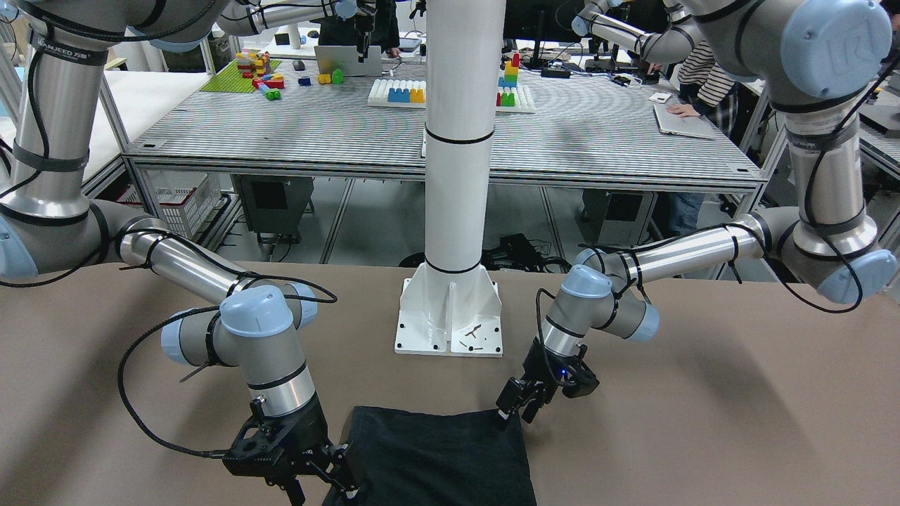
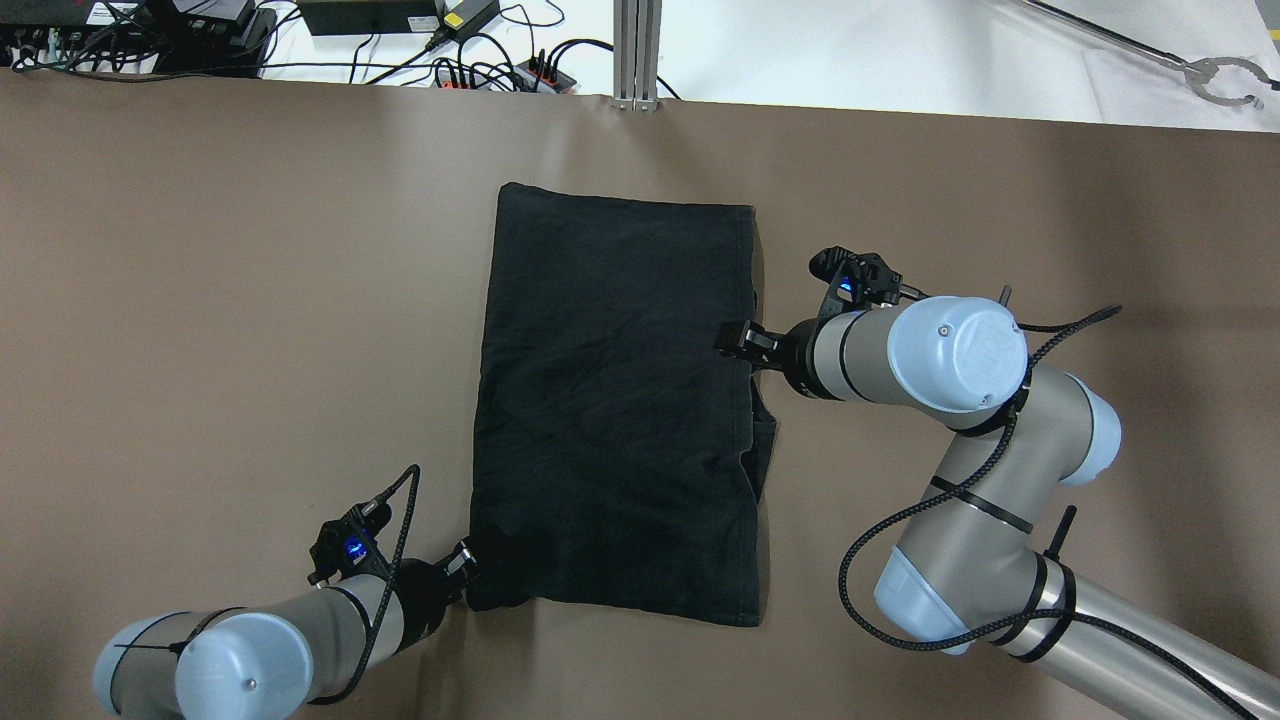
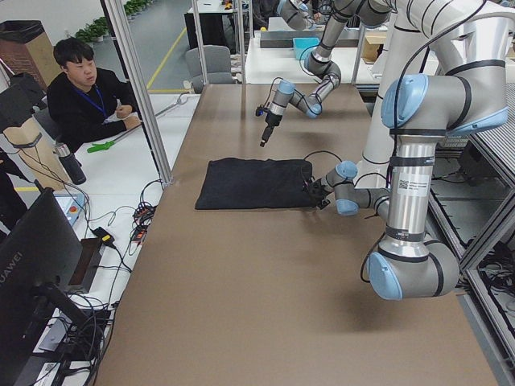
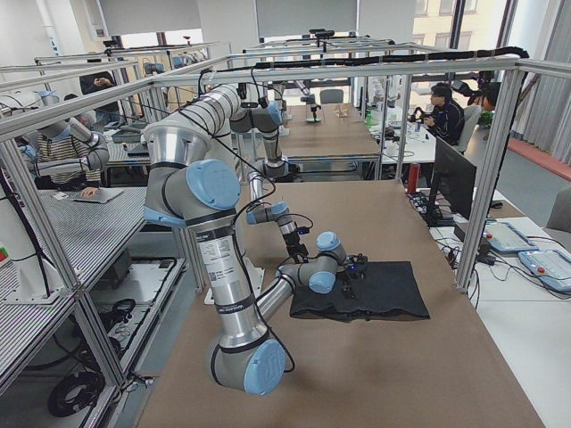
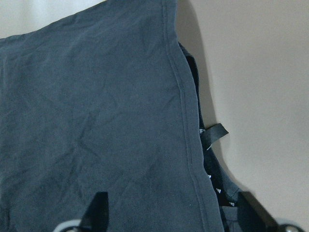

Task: Fold clothes
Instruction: 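Move both grippers to the shirt's bottom corners nearest the robot and grasp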

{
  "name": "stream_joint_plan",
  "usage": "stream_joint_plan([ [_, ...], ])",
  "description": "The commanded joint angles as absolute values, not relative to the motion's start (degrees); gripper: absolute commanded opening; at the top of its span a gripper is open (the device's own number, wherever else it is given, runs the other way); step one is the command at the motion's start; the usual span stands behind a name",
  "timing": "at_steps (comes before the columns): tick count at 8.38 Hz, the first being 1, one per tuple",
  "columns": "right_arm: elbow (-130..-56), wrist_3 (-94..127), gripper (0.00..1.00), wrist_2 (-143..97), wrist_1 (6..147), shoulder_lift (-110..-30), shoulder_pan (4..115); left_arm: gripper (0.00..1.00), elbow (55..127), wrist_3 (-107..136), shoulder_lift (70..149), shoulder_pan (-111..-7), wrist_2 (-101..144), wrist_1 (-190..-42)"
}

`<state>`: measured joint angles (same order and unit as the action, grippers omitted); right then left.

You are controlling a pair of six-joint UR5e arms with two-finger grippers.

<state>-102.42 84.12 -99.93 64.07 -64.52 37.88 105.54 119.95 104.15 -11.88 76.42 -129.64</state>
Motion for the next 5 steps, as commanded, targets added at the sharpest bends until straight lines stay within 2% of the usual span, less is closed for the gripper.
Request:
stream_joint_plan([
  [1,-102.39,84.02,0.94,-99.93,64.07,-64.51,37.88,0.87,103.98,119.88,104.85,-11.87,76.29,-129.64],
  [2,-102.39,84.02,0.94,-99.93,64.07,-64.51,37.88,0.68,103.97,119.97,105.20,-11.87,76.29,-129.64],
  [4,-102.48,84.46,0.94,-99.84,64.07,-64.60,37.88,0.19,103.97,119.88,106.26,-11.87,76.29,-129.55],
  [5,-102.65,84.90,0.93,-97.84,64.07,-64.51,37.10,0.00,104.06,119.88,106.26,-11.78,76.29,-129.64],
])
